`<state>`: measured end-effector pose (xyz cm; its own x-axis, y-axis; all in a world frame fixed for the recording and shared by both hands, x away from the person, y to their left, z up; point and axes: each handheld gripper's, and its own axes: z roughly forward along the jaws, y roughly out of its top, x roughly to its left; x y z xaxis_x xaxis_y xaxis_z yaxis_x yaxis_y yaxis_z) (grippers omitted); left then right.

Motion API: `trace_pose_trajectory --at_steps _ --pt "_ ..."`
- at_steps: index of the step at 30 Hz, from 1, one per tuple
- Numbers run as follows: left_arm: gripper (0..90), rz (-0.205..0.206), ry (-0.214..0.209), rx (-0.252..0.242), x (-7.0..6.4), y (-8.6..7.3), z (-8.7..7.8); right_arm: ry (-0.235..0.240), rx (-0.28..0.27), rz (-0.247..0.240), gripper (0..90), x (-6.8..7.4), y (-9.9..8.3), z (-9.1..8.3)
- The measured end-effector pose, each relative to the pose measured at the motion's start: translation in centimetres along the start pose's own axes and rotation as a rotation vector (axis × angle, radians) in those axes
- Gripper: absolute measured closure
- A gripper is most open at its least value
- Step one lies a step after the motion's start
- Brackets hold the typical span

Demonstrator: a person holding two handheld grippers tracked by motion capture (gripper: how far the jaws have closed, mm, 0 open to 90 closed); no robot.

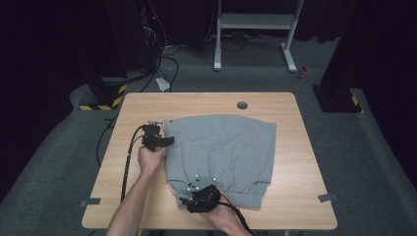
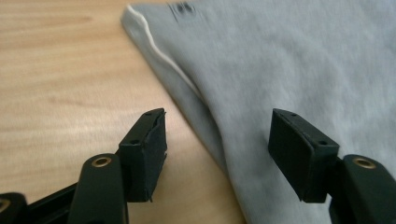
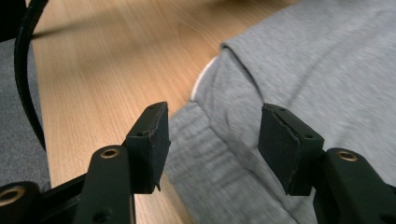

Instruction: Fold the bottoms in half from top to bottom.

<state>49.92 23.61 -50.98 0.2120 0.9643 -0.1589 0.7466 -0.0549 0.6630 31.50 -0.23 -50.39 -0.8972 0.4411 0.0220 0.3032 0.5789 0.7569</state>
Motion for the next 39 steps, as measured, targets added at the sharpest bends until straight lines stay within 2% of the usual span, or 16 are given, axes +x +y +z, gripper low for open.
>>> trace_pose_trajectory --at_steps 1,5,8,13,14,15,17,18,21,24,26,29,33,34,36,39 --pt "37.8 -0.023 -0.004 -0.001 0.2 0.0 0.3 0.003 0.001 0.0 42.1 0.1 0.0 0.1" --pt "38.1 -0.04 0.01 -0.025 0.5 0.1 0.6 0.011 0.018 -0.01 40.4 0.5 0.2 0.7" --pt "39.5 -0.059 0.018 -0.048 0.8 0.2 0.9 0.005 0.039 -0.037 39.0 0.9 0.5 1.6" --pt "45.0 -0.036 0.034 -0.068 0.7 0.2 1.1 -0.011 0.084 -0.059 36.8 1.4 0.5 2.3" --pt "47.5 -0.036 0.027 -0.07 0.7 0.2 1.2 -0.02 0.091 -0.068 36.8 1.6 0.4 2.5" --pt "51.8 -0.012 0.039 -0.072 0.7 0.2 1.2 -0.03 0.091 -0.075 37.1 1.7 0.2 2.7" --pt "56.5 -0.009 0.039 -0.072 0.7 0.1 1.2 -0.033 0.101 -0.078 38.3 1.8 0.3 2.7" --pt "56.5 -0.007 0.039 -0.071 0.7 0.1 1.2 -0.036 0.104 -0.081 40.5 1.8 0.3 2.7" --pt "67.1 0.004 0.025 -0.066 0.3 0.2 1.3 -0.047 0.103 -0.081 51.8 2.1 0.1 2.4" --pt "73.1 0.069 0.038 -0.013 -0.7 1.2 1.8 -0.056 0.098 -0.078 59.1 2.2 -0.1 2.1" --pt "77.8 0.08 0.042 -0.004 -1.2 1.5 2.1 -0.068 0.102 -0.082 66.2 2.2 -0.1 2.0" --pt "83.8 0.069 0.027 0.004 -1.1 1.6 2.2 -0.09 0.117 -0.091 72.2 2.3 -0.1 1.8" --pt "86.6 0.043 0.015 0.021 -0.5 1.8 1.7 -0.108 0.118 -0.108 76.9 2.4 -0.2 1.5" --pt "86.7 0.015 -0.012 0.004 -0.1 2.0 1.3 -0.112 0.12 -0.104 77.1 2.5 -0.2 1.3" --pt "86.9 -0.01 -0.038 -0.025 0.0 2.4 0.6 -0.114 0.105 -0.1 77.4 2.5 -0.3 0.8" --pt "87.1 -0.003 -0.052 -0.039 -0.2 3.0 0.0 -0.109 0.089 -0.087 77.5 2.3 -0.3 0.2"
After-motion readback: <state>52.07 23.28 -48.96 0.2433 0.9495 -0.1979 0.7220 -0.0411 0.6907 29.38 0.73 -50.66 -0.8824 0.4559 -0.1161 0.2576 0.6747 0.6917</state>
